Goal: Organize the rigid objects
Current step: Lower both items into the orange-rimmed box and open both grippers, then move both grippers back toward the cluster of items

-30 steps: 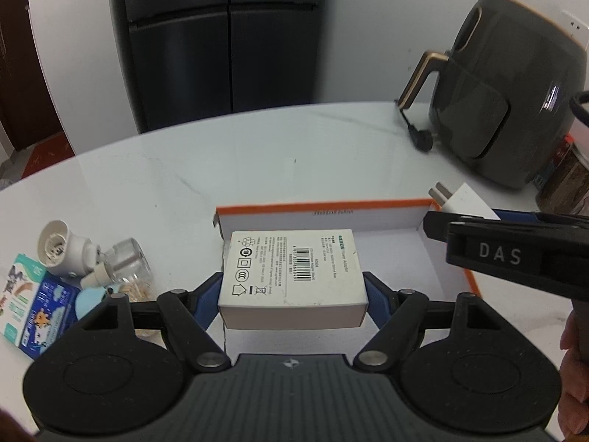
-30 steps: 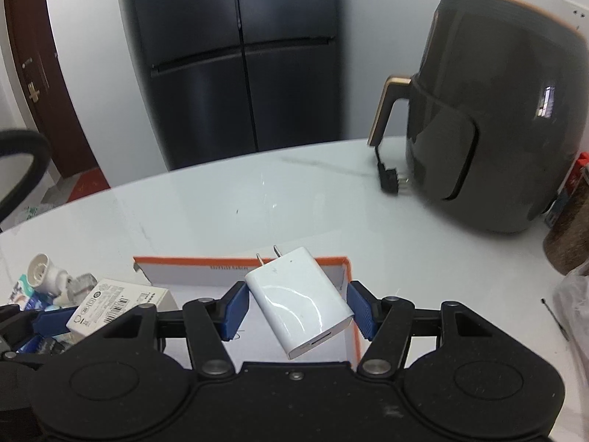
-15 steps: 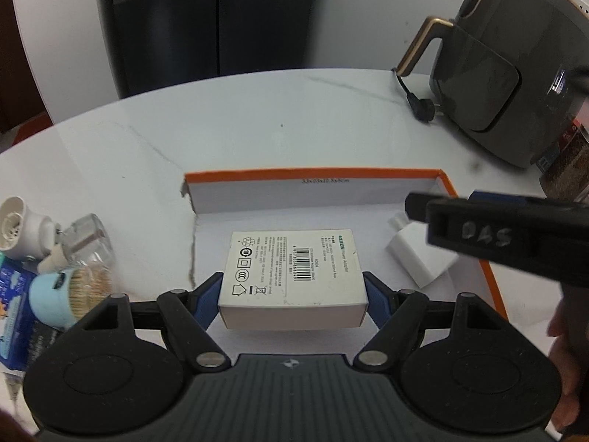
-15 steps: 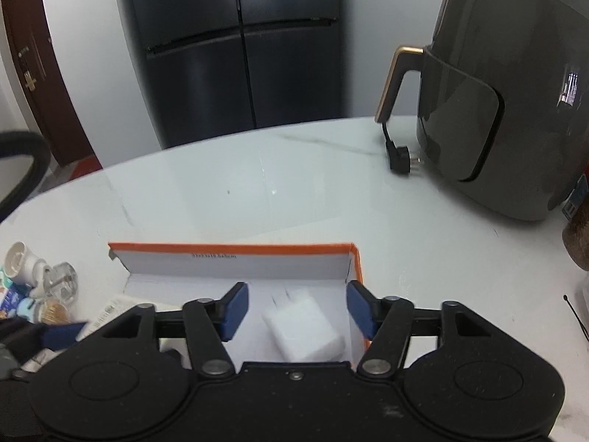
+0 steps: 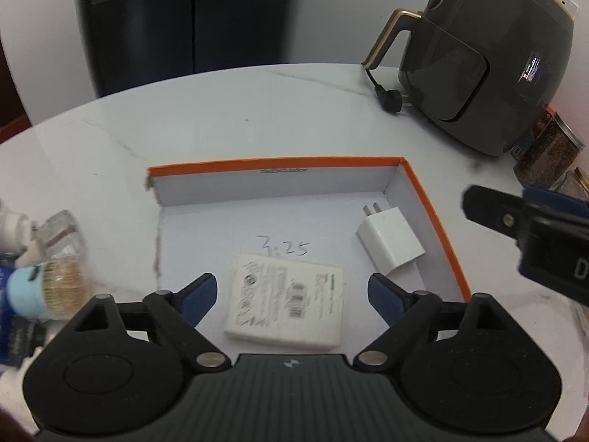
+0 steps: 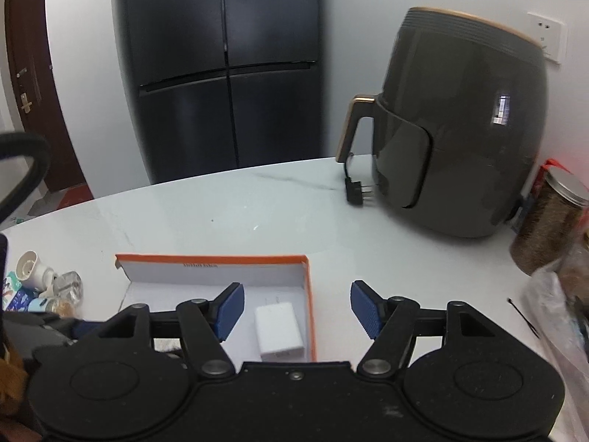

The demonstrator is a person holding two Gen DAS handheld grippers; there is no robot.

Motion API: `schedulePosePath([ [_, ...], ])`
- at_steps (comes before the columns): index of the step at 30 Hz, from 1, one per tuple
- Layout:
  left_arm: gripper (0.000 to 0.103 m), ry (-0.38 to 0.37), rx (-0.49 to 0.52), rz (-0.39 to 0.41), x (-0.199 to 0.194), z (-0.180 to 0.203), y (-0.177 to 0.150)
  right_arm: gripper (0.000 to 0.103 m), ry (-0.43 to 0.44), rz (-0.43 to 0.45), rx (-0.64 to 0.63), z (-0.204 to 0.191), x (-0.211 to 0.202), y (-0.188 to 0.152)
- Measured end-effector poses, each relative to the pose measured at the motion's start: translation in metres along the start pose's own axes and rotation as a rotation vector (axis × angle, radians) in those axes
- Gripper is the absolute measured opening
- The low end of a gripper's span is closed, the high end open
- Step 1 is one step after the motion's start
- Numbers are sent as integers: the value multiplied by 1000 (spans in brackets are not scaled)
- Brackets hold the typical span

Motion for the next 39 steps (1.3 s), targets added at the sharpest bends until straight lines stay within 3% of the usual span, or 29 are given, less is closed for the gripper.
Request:
schedulePosePath([
  [4, 94, 29, -11, 18, -19, -12, -5, 80, 0, -9, 53, 2, -14, -9],
  [18, 95, 113, -119, 42, -79, -61, -35, 83, 79, -54, 22, -45, -49, -40],
  [39, 95, 174, -163, 102, -125, -99, -53, 85, 160, -32, -58, -104, -85, -42],
])
Point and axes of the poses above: each gripper's, at about its wrist camera, not at the fingertips, and x roughly the way its jaws point, z to its right, y to its top, the point moved 9 cm from there along x, roughly the way its jaws point, and after that the axes turned 10 degrees about -x, right-handed, at the moved point
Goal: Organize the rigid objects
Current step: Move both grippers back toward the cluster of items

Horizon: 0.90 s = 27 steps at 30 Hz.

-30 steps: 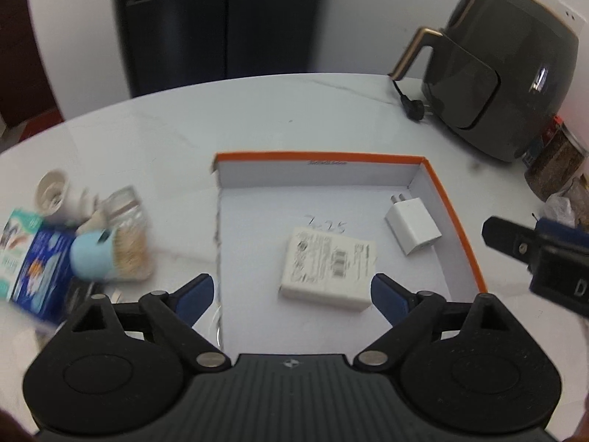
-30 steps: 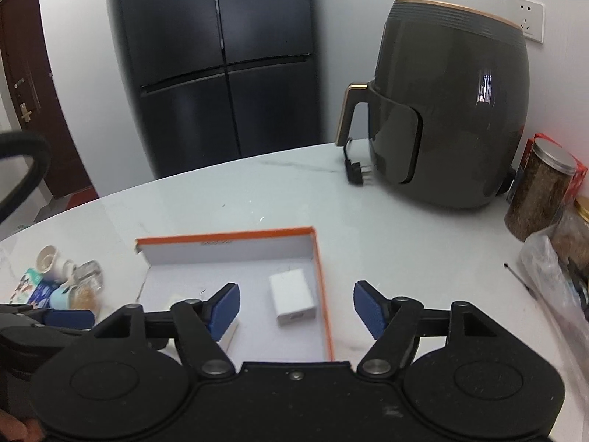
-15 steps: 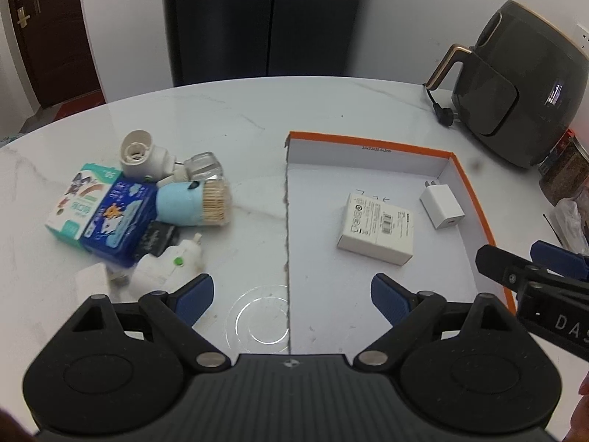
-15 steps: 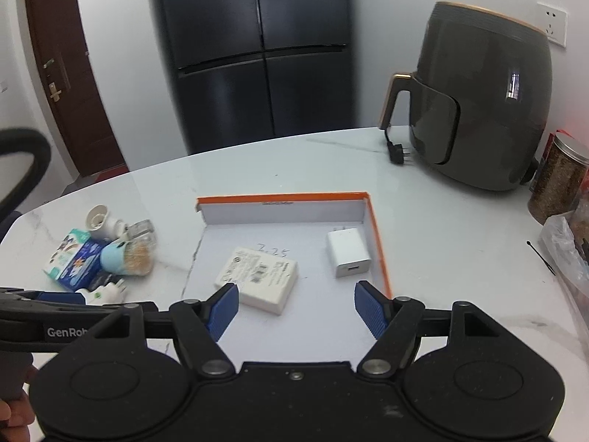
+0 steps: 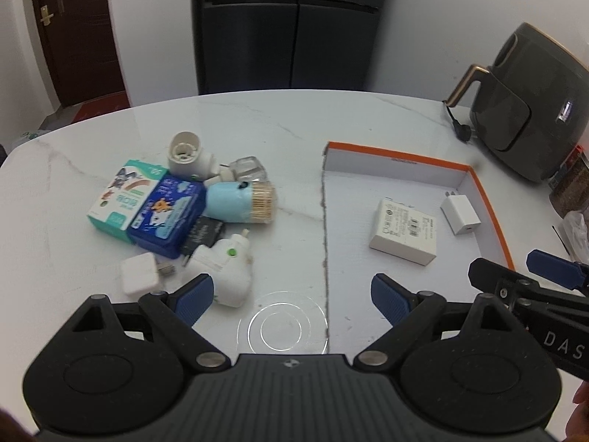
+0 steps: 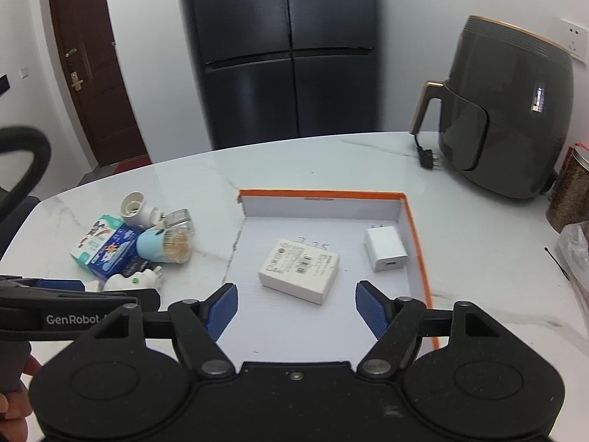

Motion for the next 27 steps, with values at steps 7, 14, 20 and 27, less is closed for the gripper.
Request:
schedulePosePath([
  [7, 95, 27, -38, 10, -6, -24, 3, 85, 34, -1, -28, -24, 5, 5],
  [14, 95, 51, -68, 15, -8, -48, 7, 85, 68, -1, -59, -49, 10, 12],
  [20, 95, 64, -89, 14, -8, -65, 9, 85, 91, -2, -81, -66, 15, 16],
  [27, 95, 76, -105, 9, -6, -83, 11, 86, 109, -15, -98, -84, 24, 19],
])
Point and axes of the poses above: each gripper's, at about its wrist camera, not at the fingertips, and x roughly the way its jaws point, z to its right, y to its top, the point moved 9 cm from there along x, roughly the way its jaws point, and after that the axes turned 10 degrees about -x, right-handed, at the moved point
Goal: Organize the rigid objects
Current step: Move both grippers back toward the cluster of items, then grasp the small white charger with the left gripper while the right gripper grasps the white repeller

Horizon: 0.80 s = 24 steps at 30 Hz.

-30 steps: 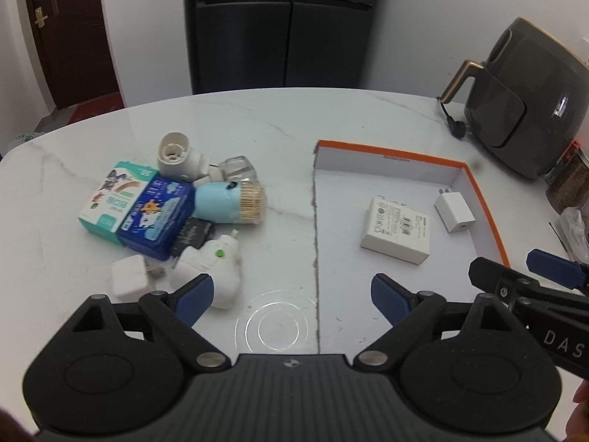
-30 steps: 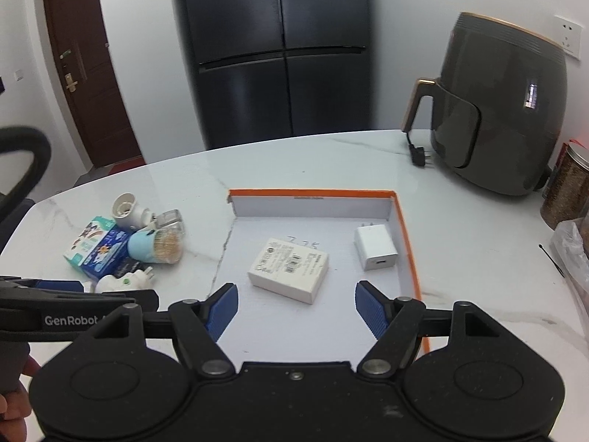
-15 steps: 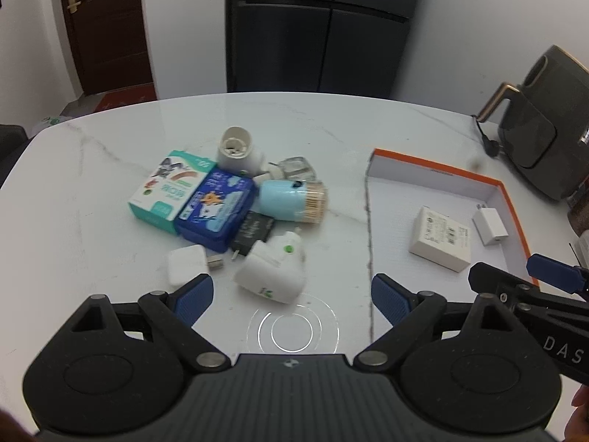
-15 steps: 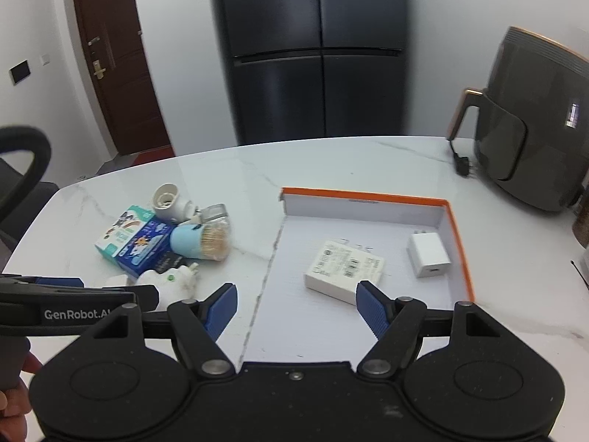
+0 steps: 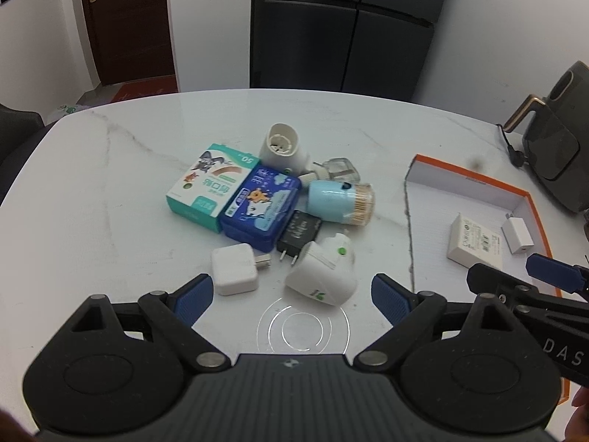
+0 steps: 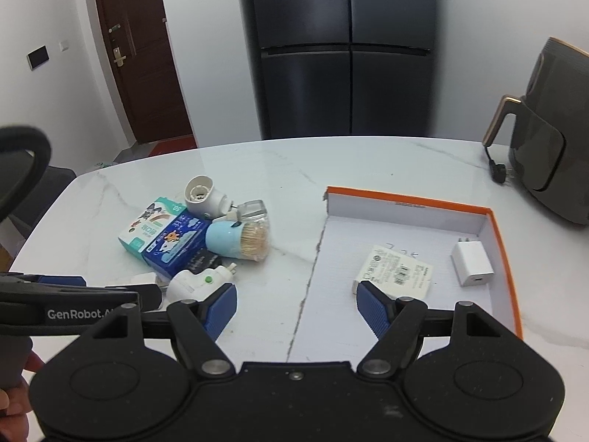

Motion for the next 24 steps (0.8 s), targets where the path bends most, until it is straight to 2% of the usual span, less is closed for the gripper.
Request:
schedulePosePath([
  [15, 96, 32, -39, -27, 18, -40, 4, 86, 42, -39, -22, -33, 29, 3],
  [24, 96, 70, -109, -87, 54, -70, 0, 86, 48, -70, 0, -38, 43, -6],
])
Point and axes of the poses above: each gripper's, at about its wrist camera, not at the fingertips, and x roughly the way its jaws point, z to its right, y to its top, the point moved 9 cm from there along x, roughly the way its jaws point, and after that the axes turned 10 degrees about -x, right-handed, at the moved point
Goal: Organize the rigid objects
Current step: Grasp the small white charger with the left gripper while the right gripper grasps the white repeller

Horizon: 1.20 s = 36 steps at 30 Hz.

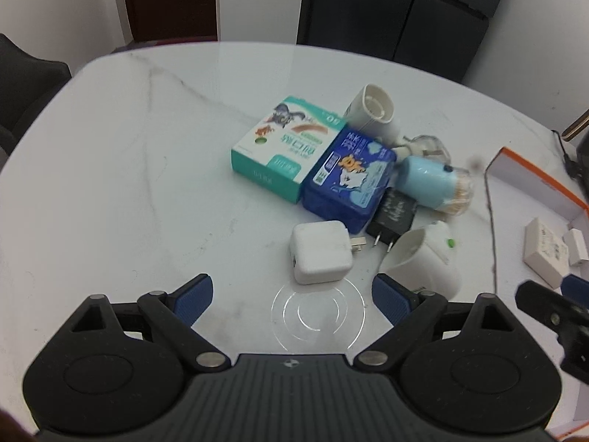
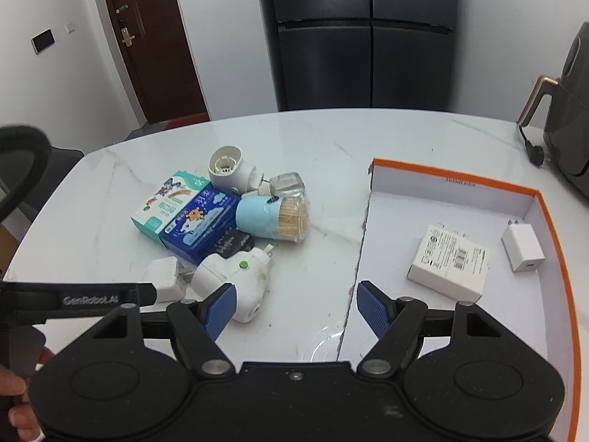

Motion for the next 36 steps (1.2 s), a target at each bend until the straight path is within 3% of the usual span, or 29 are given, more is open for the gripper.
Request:
schedulePosePath([
  [10, 95, -16, 38, -26, 45, 8, 9, 86, 33, -30, 22, -7, 17, -8],
  [13, 81, -25, 67, 8, 48, 8, 13, 86, 52, -36, 26, -13, 24, -8],
  [15, 61, -44, 90, 21, 46, 9, 14, 87, 67, -40, 29, -18, 29, -7],
  [17, 51, -71, 97, 20, 43, 8, 15, 87, 83, -46, 28, -24, 36, -7],
  [21, 44, -98, 94, 14, 38, -3, 13, 89, 96, -59, 24, -37, 53, -5],
  [26, 42, -110, 68, 28, 26, -24, 11, 92, 124, -82, 93, -46, 73, 2],
  [33, 42, -122, 51, 34, 22, -37, 9, 92, 92, -156, 129, -54, 105, -1],
  [35, 42, -124, 55, 35, 22, -39, 9, 77, 61, -139, 121, -54, 105, -1],
  [36, 42, -126, 58, 36, 22, -39, 8, 77, 62, -136, 118, -53, 105, -1],
])
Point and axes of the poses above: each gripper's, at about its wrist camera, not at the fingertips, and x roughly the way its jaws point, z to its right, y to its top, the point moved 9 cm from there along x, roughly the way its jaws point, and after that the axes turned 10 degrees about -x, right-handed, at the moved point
